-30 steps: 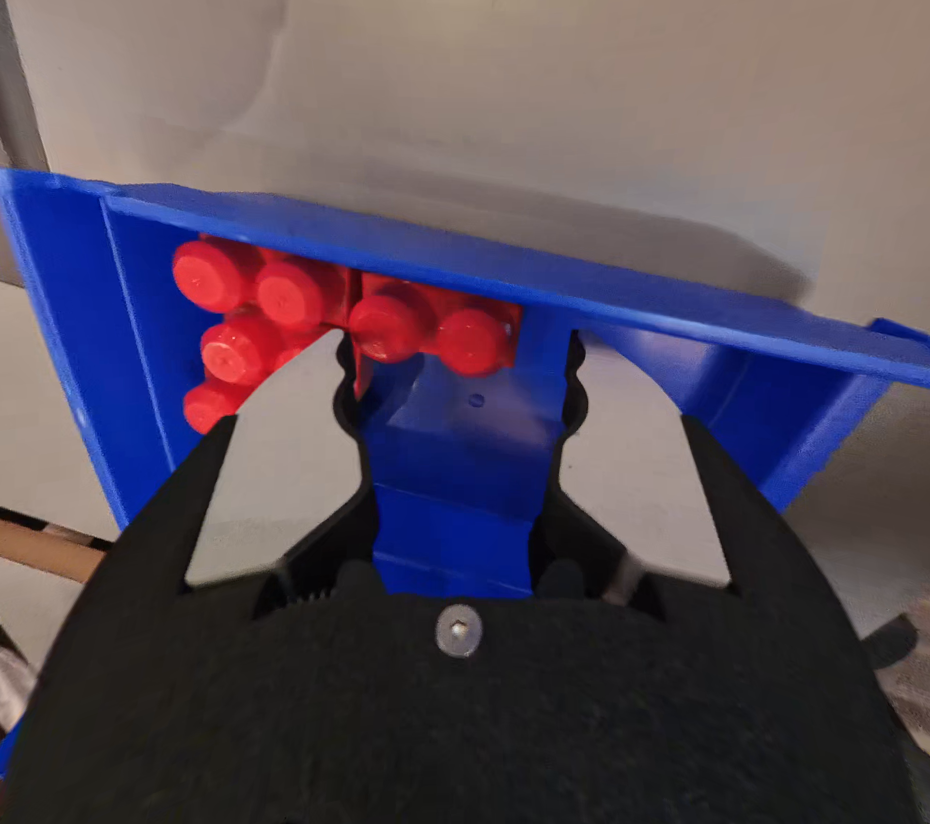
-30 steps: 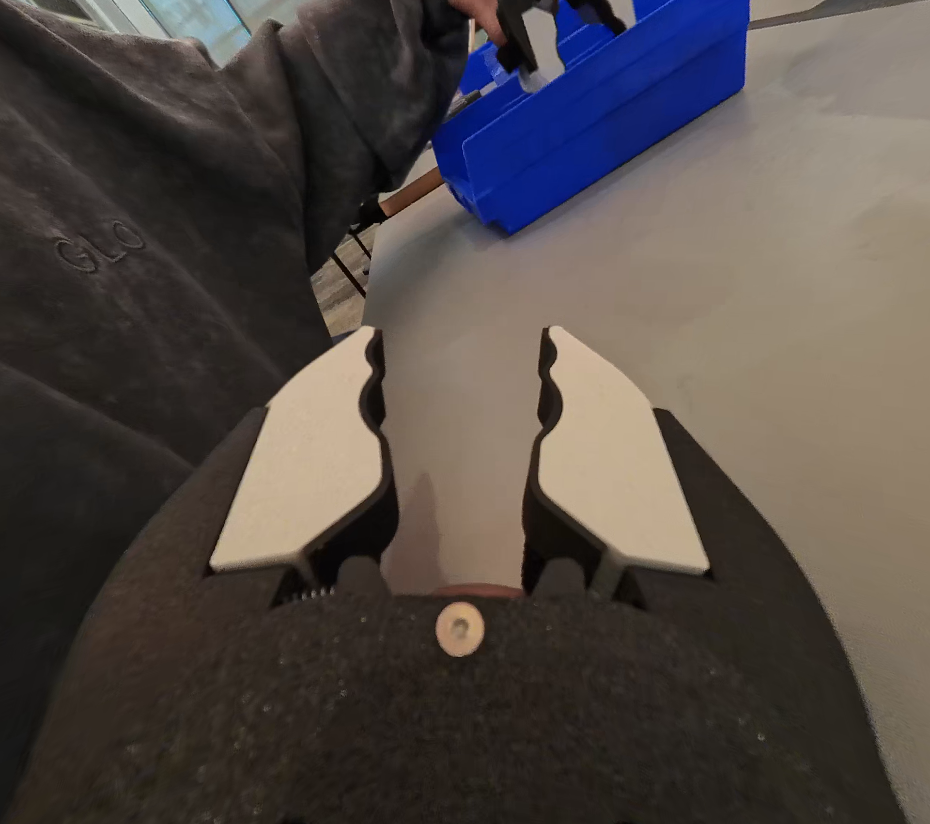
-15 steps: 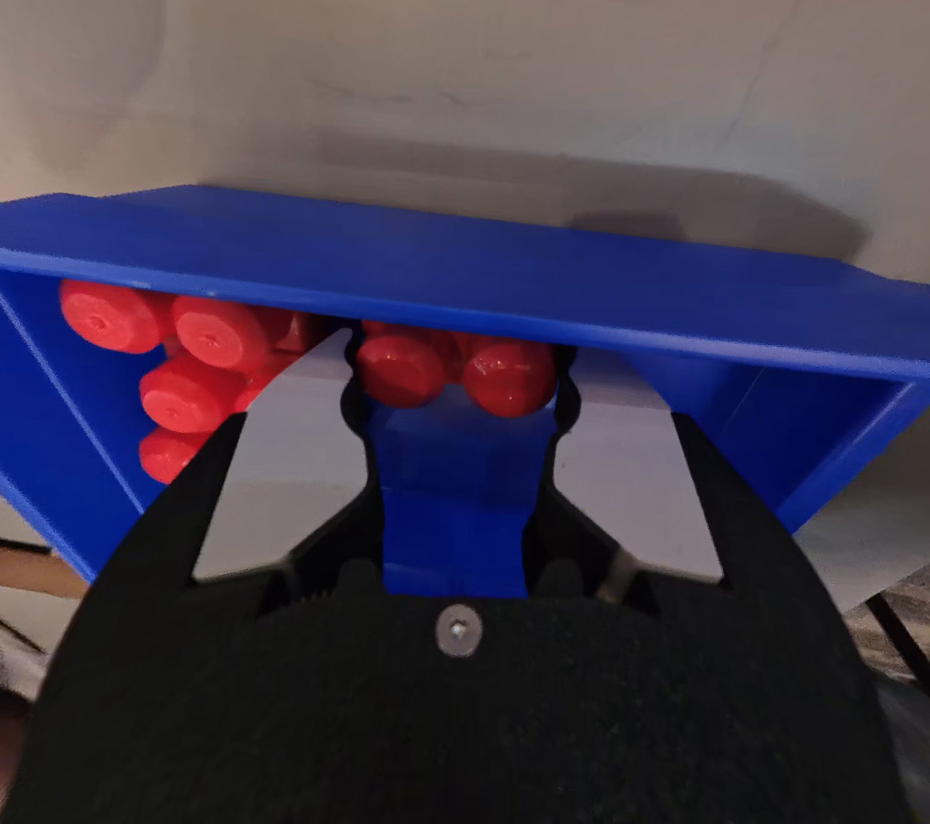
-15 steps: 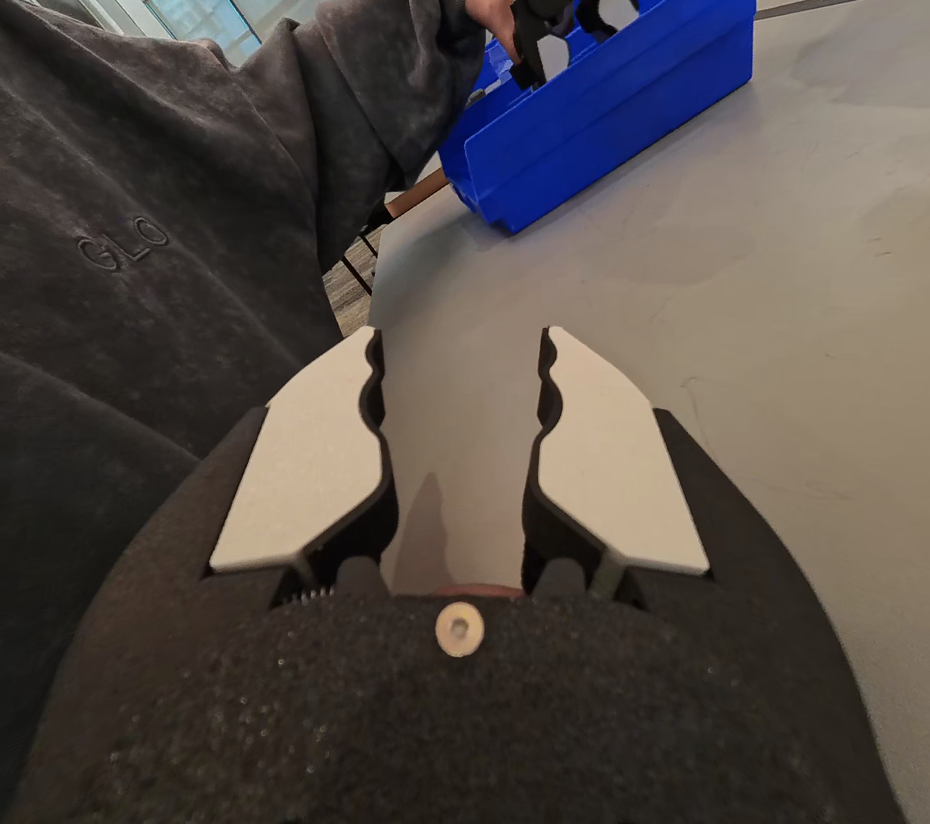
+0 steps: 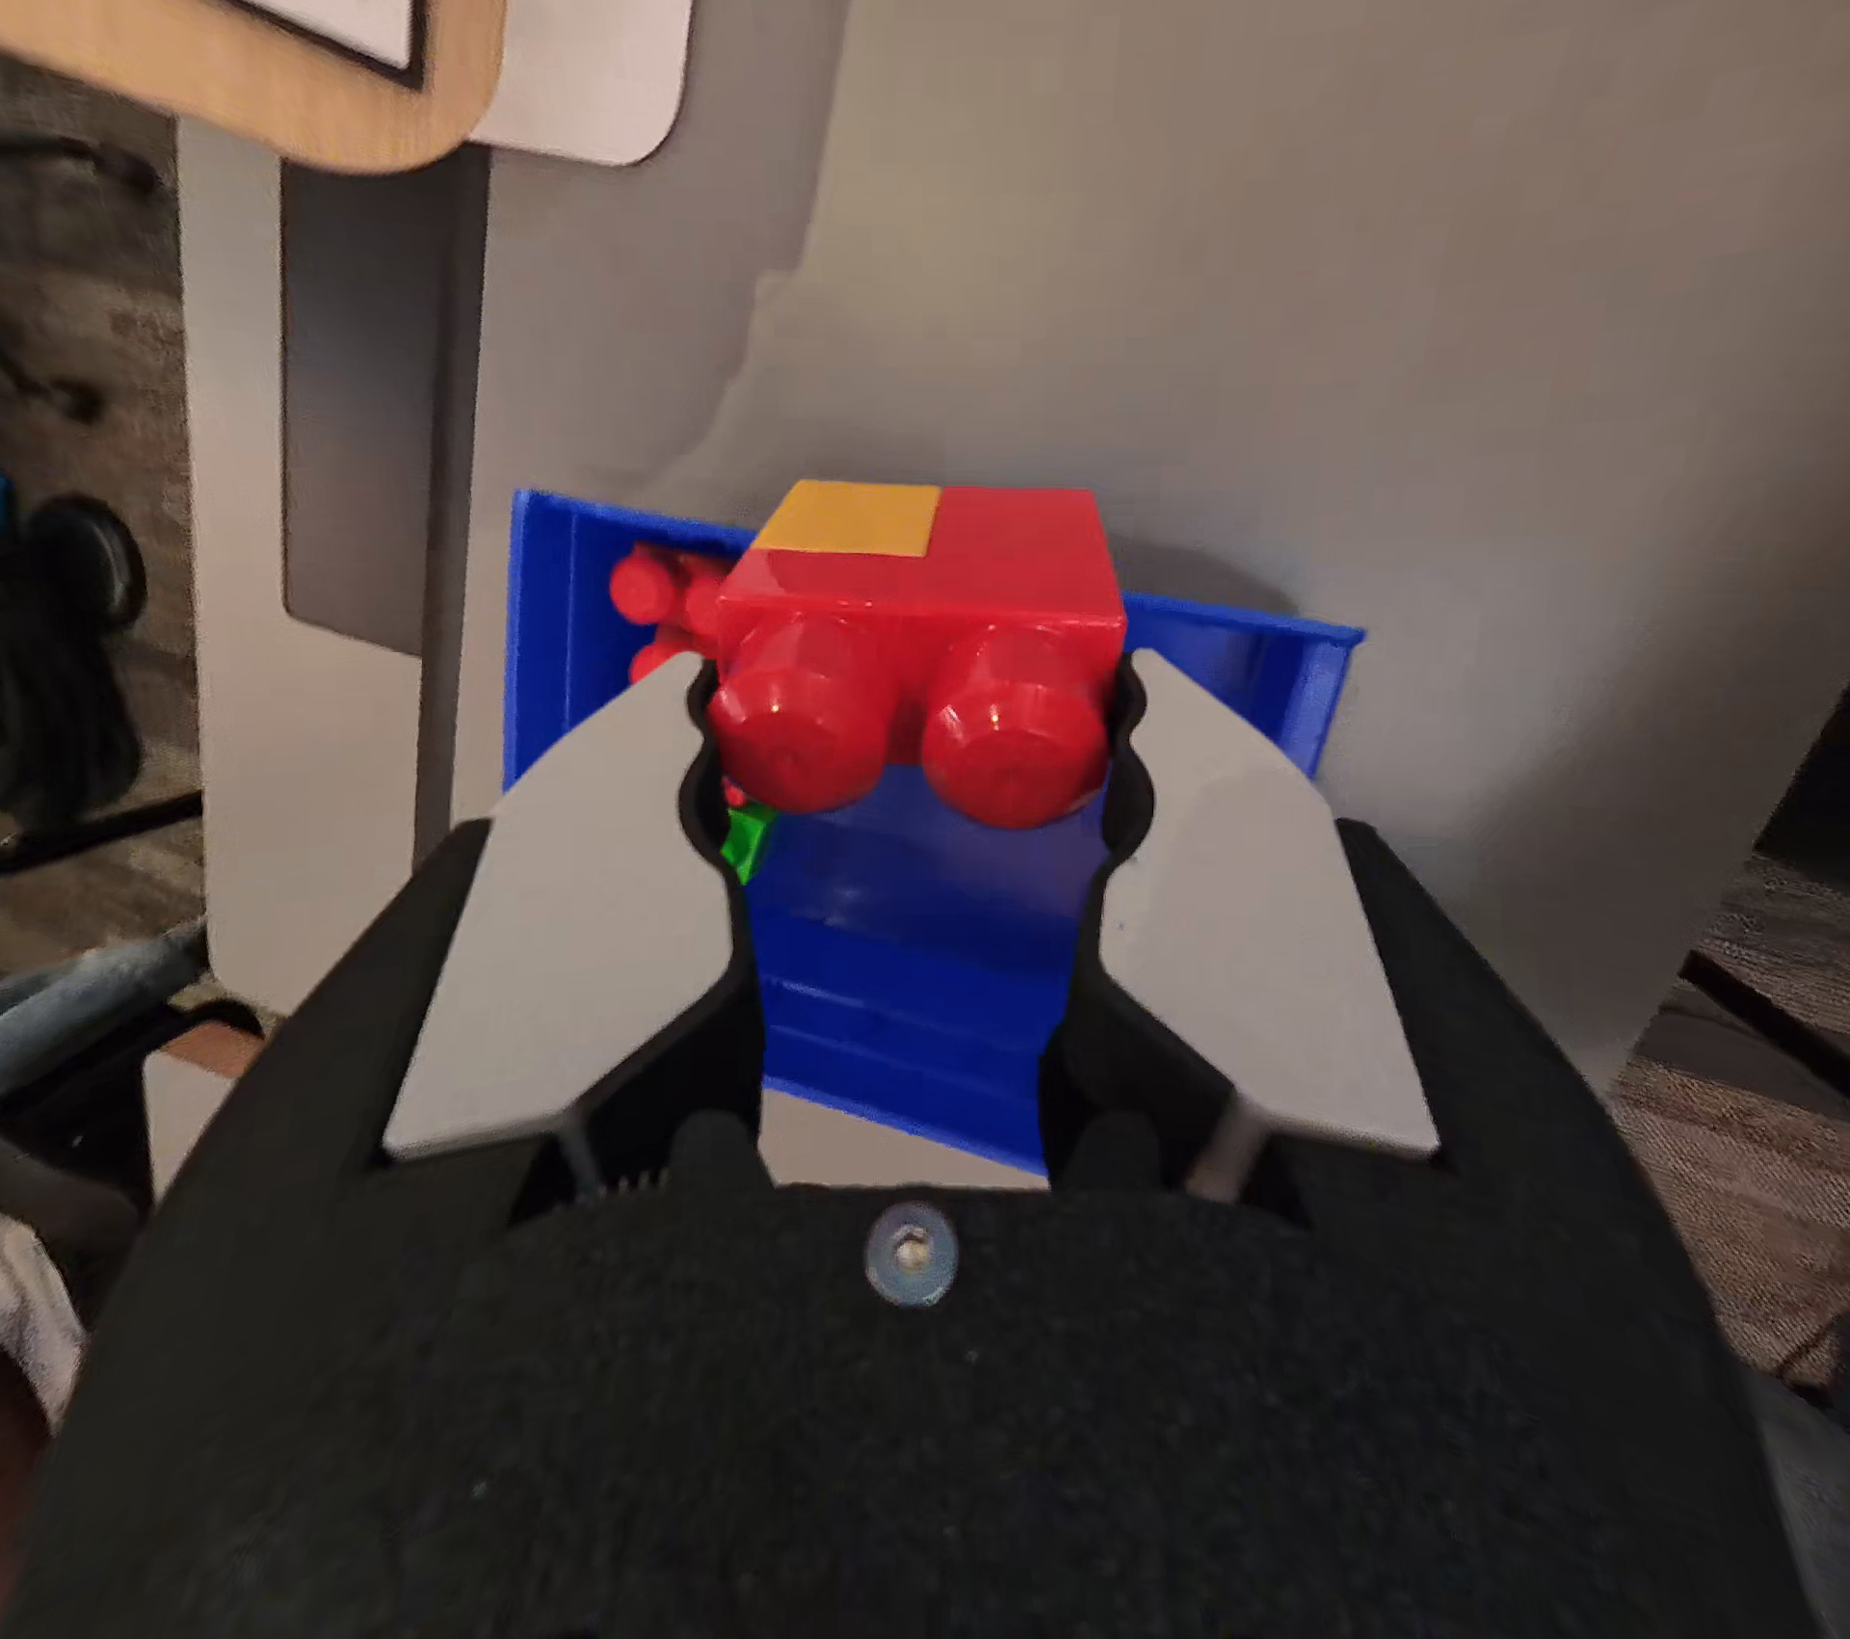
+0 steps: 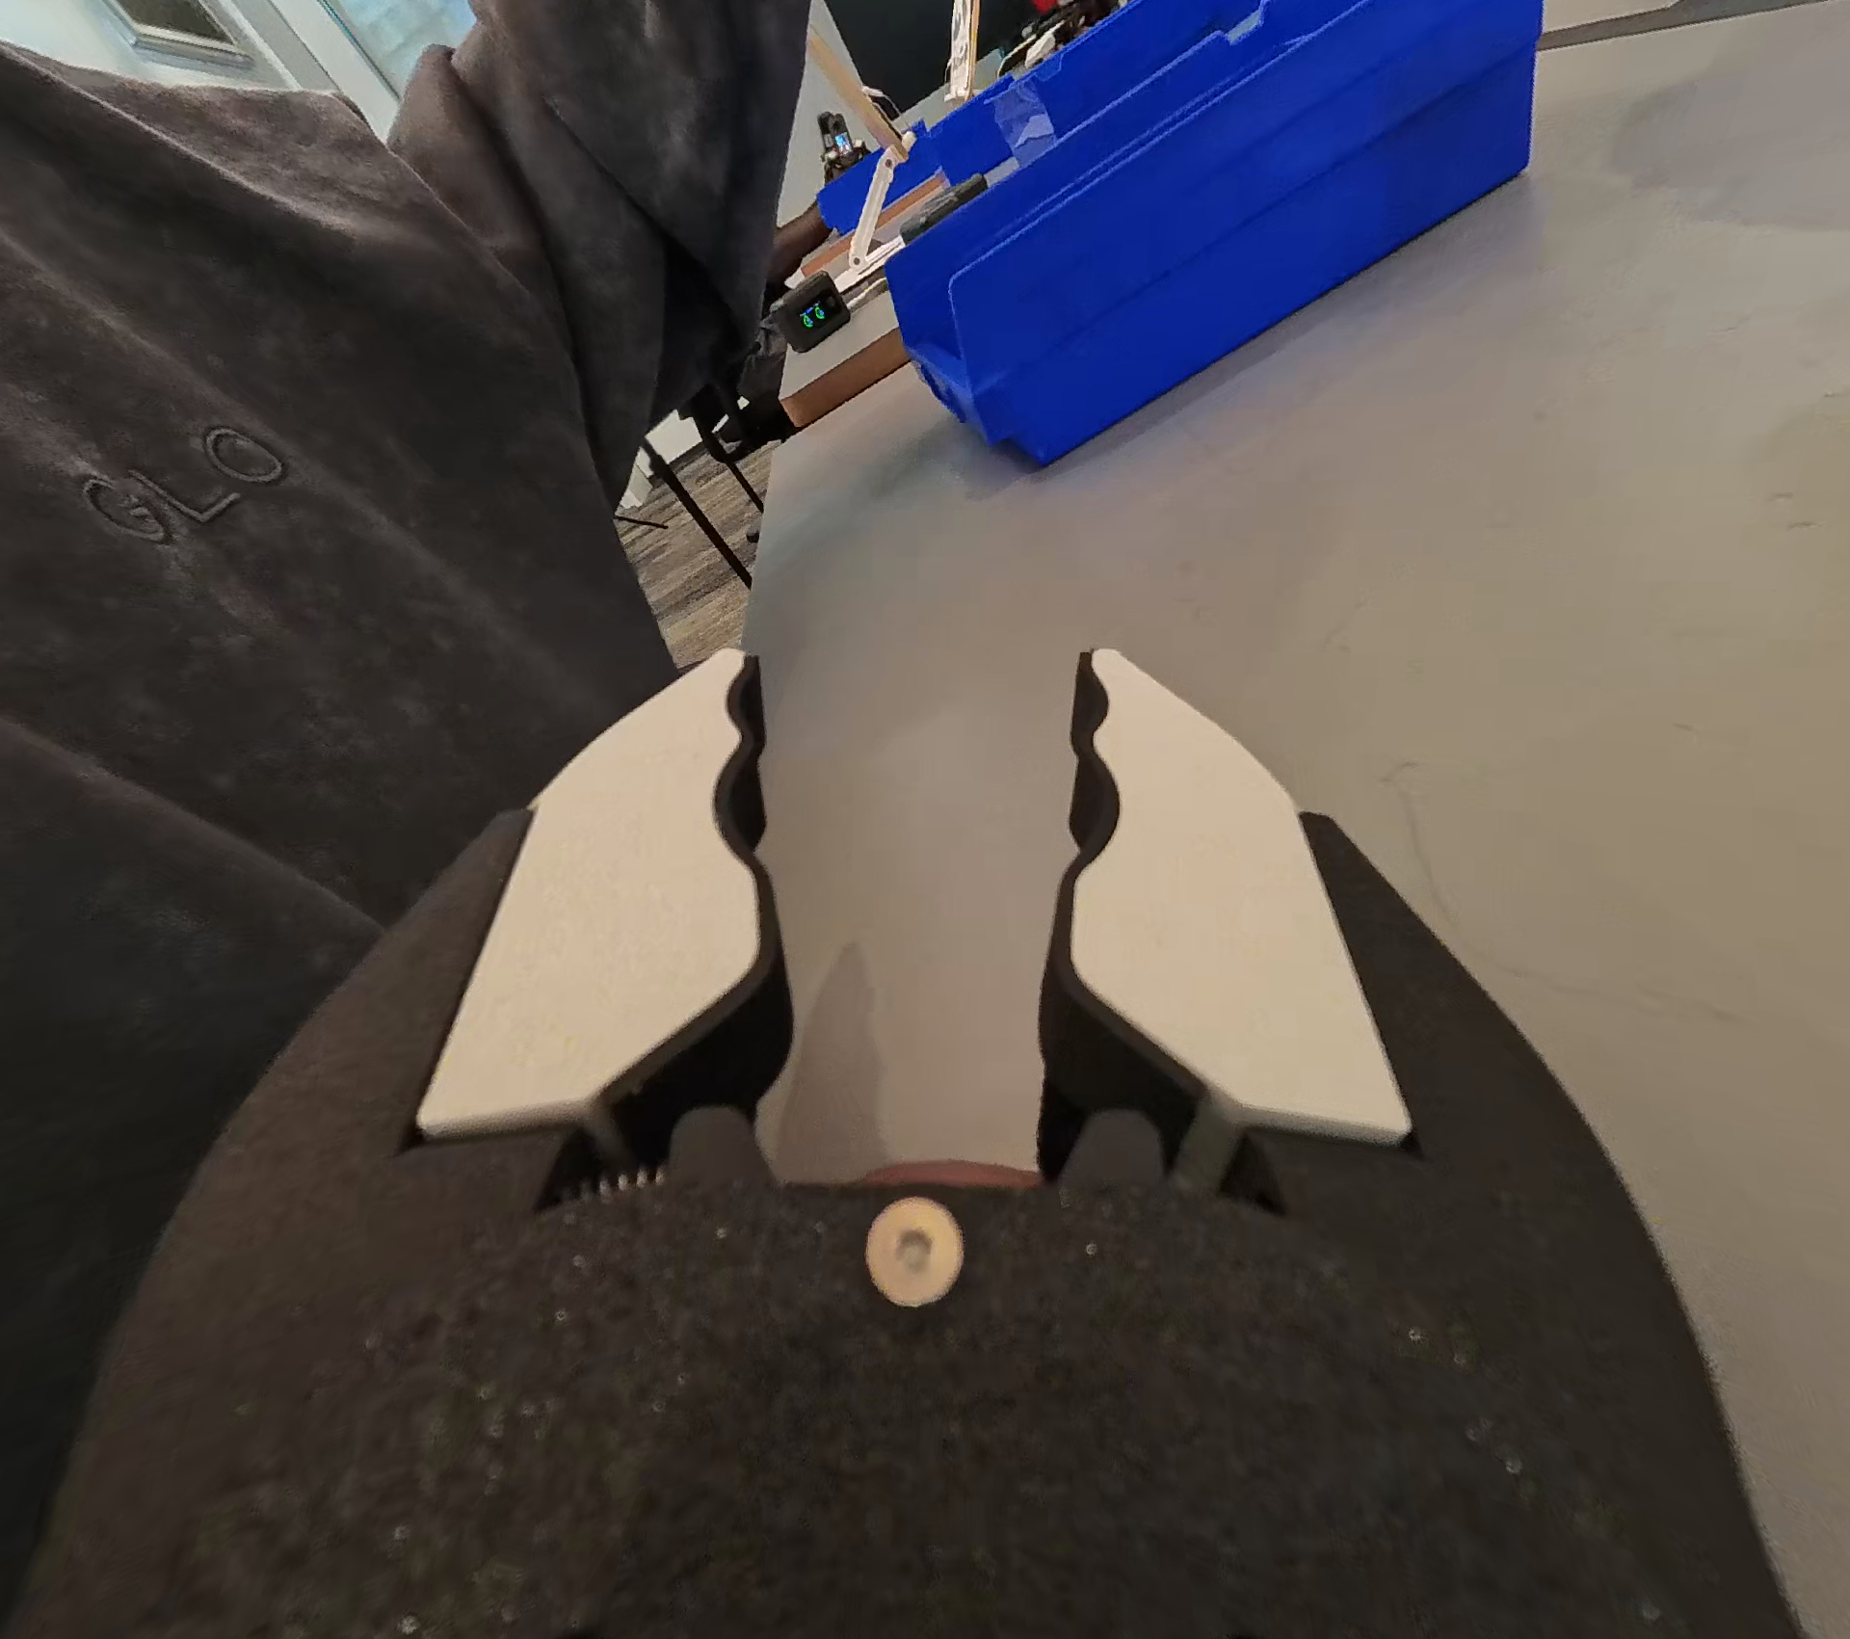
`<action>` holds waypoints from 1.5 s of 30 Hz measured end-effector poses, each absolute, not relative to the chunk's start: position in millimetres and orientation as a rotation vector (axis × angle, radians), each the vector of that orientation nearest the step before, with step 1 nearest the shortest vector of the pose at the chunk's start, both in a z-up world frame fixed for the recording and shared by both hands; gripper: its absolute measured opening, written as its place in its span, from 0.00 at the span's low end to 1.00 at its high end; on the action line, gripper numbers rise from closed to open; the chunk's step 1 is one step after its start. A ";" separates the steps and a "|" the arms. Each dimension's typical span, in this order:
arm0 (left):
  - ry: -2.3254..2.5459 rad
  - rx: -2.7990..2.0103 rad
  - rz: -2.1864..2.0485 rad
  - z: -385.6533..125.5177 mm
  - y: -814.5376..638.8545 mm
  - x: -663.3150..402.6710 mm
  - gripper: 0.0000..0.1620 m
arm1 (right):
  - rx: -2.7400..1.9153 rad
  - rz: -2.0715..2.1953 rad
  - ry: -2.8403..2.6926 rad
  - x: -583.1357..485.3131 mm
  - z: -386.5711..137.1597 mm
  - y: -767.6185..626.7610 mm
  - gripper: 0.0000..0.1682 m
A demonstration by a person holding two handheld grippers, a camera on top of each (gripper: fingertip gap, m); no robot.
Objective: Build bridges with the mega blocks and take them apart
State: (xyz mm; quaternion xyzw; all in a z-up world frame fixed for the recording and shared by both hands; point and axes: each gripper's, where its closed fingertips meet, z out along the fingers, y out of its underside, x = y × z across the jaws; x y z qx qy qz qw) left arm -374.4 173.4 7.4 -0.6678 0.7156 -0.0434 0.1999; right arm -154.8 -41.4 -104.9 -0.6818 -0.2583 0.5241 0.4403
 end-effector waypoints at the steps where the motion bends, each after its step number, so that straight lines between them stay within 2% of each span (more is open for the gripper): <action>1: 2.018 -1.863 -0.144 8.2 167.7 -368.1 0.45 | -1.692 1.299 -0.642 -154.7 -104.7 -41.2 0.35; 5: 2.119 -1.806 -0.144 9.1 150.4 -333.3 0.45 | -1.697 1.161 -0.660 -152.2 -102.2 -25.2 0.38; 9: 2.235 -1.745 -0.178 5.2 127.5 -278.7 0.45 | -1.674 0.830 -0.747 -155.0 -79.0 13.6 0.56; 12: 2.288 -1.763 -0.338 -3.1 107.8 -230.9 0.45 | -1.628 0.618 -0.854 -163.6 -55.2 41.6 0.59; 16: 2.389 -1.748 -0.259 -22.7 105.2 -191.0 0.45 | -1.586 0.565 -0.879 -170.0 -31.6 71.8 0.58; 20: 2.452 -1.695 -0.278 -32.0 93.3 -160.1 0.45 | -1.653 0.606 -0.861 -163.2 -46.1 91.4 0.58; 25: 2.509 -1.628 -0.265 -41.6 79.9 -140.1 0.45 | -1.659 0.718 -0.836 -157.1 -58.1 91.1 0.48; 40: 2.558 -1.577 -0.360 -39.7 64.9 -141.8 0.44 | -1.602 0.724 -0.940 -166.9 -67.3 80.1 0.47; 43: 2.437 -1.569 -0.692 -2.6 55.6 -130.5 0.44 | -1.779 0.584 -1.052 -163.3 -117.0 78.1 0.47; 45: 2.319 -1.537 -0.731 33.4 67.9 -127.8 0.44 | -1.795 0.664 -1.017 -164.8 -129.7 71.8 0.46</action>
